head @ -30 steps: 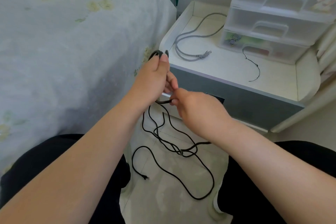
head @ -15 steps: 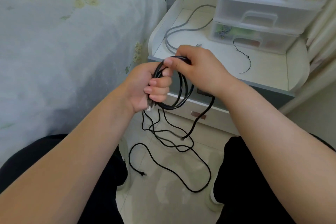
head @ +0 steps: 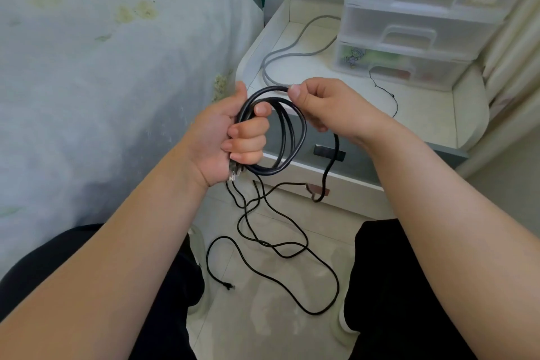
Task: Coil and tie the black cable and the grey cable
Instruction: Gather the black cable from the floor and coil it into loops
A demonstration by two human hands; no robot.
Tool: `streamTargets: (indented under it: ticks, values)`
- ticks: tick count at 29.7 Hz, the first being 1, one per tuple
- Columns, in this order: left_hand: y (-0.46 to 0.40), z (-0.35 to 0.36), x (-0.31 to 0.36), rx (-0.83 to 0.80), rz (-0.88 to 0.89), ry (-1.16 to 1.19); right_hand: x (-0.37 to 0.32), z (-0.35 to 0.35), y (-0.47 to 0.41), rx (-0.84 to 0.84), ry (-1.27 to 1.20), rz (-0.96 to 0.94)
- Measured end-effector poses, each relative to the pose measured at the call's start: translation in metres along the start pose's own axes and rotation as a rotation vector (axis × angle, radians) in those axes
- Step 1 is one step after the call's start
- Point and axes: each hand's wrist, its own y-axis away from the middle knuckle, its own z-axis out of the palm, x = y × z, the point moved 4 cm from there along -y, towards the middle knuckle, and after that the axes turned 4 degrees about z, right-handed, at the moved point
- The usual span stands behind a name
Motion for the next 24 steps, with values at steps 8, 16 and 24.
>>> streamTargets:
  ticks: [8, 16, 24]
  values:
    - [0.008, 0.006, 0.001, 0.043, 0.064, -0.109, 0.029, 0.003, -0.006, -0.074, -0.021, 0.072]
    - [0.015, -0.012, 0.028, 0.282, 0.391, 0.164, 0.049, 0.056, 0.018, -0.028, 0.032, 0.292]
    - [0.029, -0.07, 0.041, 0.885, 0.61, 0.513, 0.06, 0.108, 0.054, -0.059, 0.719, 0.256]
